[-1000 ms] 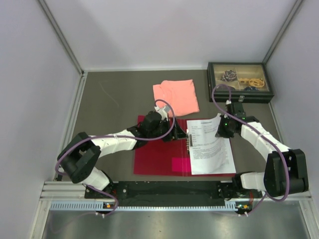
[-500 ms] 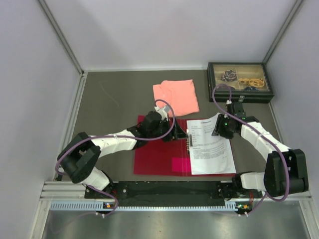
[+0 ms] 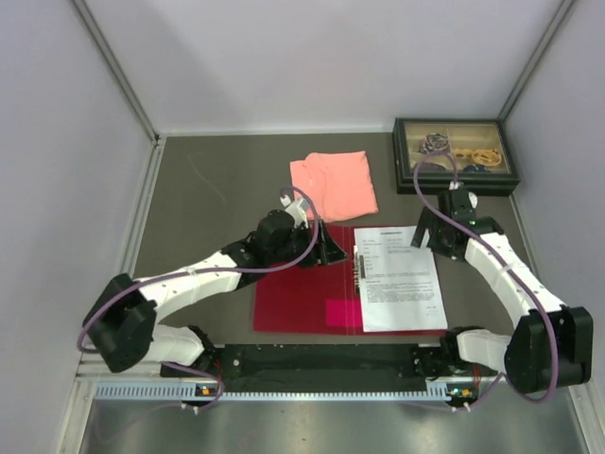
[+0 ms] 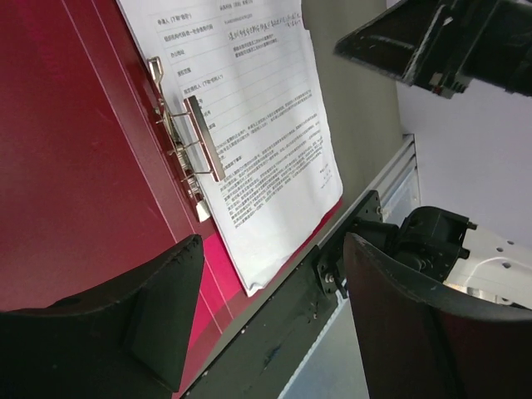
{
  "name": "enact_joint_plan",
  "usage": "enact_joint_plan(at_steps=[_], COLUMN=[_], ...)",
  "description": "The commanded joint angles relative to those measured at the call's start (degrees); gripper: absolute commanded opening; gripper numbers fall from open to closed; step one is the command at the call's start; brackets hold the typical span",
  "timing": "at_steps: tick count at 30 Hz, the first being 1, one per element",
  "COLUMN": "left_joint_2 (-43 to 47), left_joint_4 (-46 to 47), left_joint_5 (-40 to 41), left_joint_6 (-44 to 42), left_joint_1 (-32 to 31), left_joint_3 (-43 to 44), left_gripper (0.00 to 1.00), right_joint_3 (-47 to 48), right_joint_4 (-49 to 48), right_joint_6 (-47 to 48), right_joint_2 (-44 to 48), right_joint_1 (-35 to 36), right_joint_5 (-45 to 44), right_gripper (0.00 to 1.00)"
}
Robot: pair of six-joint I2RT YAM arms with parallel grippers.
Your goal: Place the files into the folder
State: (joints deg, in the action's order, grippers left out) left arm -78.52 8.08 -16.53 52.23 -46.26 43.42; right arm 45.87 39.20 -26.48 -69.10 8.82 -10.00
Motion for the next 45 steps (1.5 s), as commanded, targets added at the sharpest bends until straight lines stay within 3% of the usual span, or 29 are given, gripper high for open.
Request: enact_joint_plan(at_steps=[1,2,6,11,21,31,45], left_joint_2=[9.34,12.4,23.73,34.2,40.64,35.28,35.28], left_joint_4=[-7.8,-10.51,-22.04,-28.89,-30.67,-23.46,-21.44], left_joint_5=[5.19,7.63,13.1,15.3,15.48,10.82,9.41], left_joint_6=[-4.94,-5.2,-6.35,-4.33,-2.66,-1.51,-0.64], left_joint_1=[0.47,0.56,0.73,0.82,0.91,0.82,0.82], left_joint_3=[0.88,0.79,-1.4,-5.97,-8.17,-7.82,-8.35], left_gripper=[0.73,0.74,0.76,0.77,0.79,0.83,0.83], right_joint_3=[8.35,9.67,8.02,4.94,2.3,3.27,3.7], right_joint_4=[0.18,-0.35,-16.2,-30.83,-42.36,-37.53,-35.6], right_joint_6=[2.57,3.27,8.02,2.67,-1.29,-2.35,-2.26], right_joint_2=[2.58,2.05,-0.41,-6.12,-16.41,-19.05,-22.57], right_joint_1=[1.45,2.68,12.68,15.35,16.76,16.76,16.76], right_joint_5=[-7.67,-6.27,15.56,28.0,32.32,31.44,33.99], right_gripper=[0.99,0.99,0.96,0.89,0.79,0.8,0.8])
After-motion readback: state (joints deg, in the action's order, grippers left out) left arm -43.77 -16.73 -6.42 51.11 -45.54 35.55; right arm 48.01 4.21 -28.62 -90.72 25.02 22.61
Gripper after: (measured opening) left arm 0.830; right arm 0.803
